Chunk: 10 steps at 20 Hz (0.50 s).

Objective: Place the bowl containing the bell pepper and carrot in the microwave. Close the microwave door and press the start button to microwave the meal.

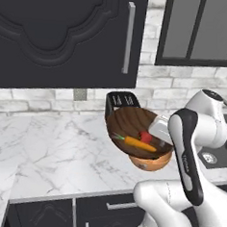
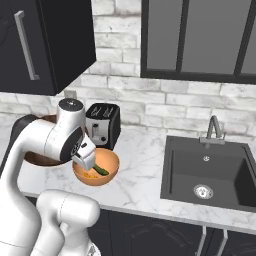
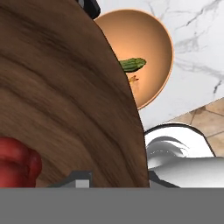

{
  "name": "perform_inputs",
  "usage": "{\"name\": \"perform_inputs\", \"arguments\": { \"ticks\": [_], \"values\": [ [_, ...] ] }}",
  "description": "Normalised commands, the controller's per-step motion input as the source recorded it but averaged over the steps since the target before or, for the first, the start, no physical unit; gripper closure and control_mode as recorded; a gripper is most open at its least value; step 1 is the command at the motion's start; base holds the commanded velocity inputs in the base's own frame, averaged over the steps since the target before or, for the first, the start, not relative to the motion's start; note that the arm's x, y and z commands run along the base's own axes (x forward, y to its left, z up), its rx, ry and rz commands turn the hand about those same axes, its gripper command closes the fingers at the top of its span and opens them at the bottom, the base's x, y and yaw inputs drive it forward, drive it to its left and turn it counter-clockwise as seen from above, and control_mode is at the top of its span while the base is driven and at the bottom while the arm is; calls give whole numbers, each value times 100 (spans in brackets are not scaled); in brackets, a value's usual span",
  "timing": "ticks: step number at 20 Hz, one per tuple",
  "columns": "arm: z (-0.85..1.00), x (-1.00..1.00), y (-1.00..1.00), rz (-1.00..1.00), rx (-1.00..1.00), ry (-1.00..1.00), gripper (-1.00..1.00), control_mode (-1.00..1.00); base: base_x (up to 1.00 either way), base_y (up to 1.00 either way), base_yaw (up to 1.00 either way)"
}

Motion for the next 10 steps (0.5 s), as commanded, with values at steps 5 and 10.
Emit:
{"name": "perform_inputs", "arguments": {
  "ticks": [5, 10],
  "values": [
    [0, 0, 0, 0, 0, 0, 100, 100, -1, 0, 0],
    [0, 0, 0, 0, 0, 0, 100, 100, -30, -15, 0]
  ]
}}
